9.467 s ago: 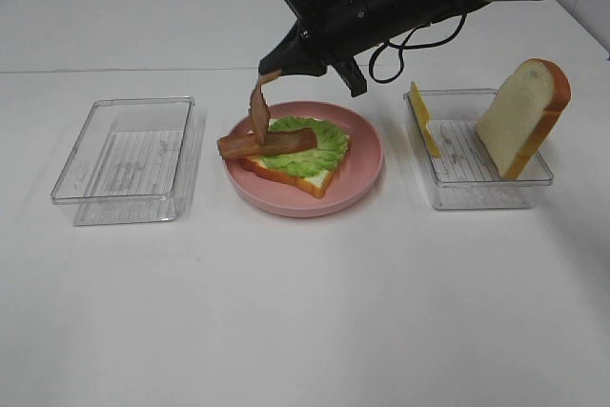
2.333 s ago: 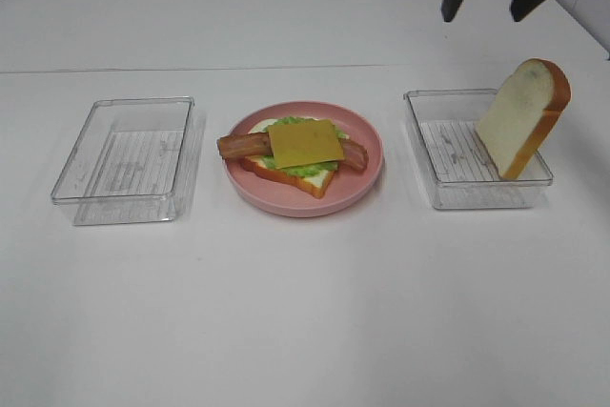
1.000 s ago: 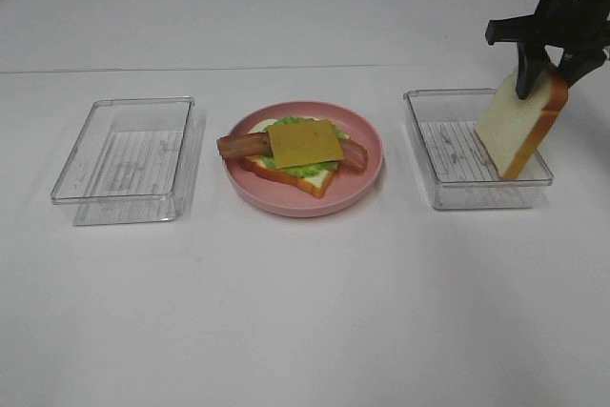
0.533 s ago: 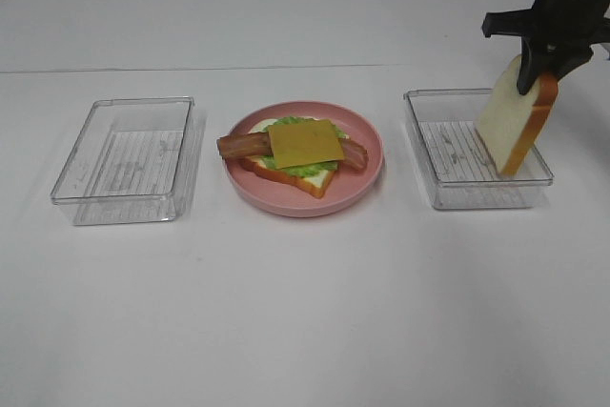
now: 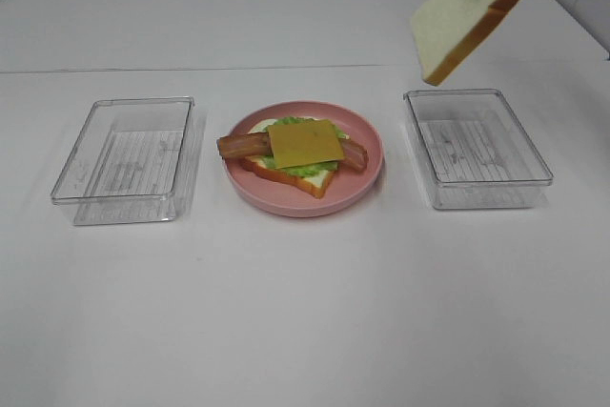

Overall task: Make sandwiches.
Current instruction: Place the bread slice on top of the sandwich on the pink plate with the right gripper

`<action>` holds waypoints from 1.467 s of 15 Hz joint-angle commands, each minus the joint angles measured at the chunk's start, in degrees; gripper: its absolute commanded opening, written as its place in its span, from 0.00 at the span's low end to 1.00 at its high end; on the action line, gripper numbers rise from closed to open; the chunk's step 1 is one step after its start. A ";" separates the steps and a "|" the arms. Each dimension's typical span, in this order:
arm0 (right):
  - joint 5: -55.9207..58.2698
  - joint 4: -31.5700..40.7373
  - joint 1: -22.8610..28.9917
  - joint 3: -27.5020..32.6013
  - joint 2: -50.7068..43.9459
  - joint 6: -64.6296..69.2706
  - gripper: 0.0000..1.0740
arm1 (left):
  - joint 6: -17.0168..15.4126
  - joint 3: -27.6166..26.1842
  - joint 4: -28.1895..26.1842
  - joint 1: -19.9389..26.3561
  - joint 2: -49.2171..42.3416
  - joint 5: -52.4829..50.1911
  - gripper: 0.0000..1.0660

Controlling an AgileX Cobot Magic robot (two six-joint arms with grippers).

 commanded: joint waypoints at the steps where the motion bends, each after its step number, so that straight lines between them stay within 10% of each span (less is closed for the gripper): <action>1: -1.66 5.04 6.19 1.32 1.20 -1.15 0.00 | -0.11 0.34 0.00 -0.11 -1.15 -0.57 0.74; 12: -22.29 34.55 15.18 14.90 10.71 -9.51 0.00 | -0.11 0.34 0.00 -0.11 -1.15 -0.57 0.74; 20: -26.18 21.31 15.13 14.90 13.81 0.97 0.00 | -0.11 0.34 0.00 -0.11 -1.15 -0.57 0.74; 22: -26.18 19.88 15.13 14.90 13.81 2.58 0.17 | -0.11 0.34 0.00 -0.11 -1.15 -0.57 0.74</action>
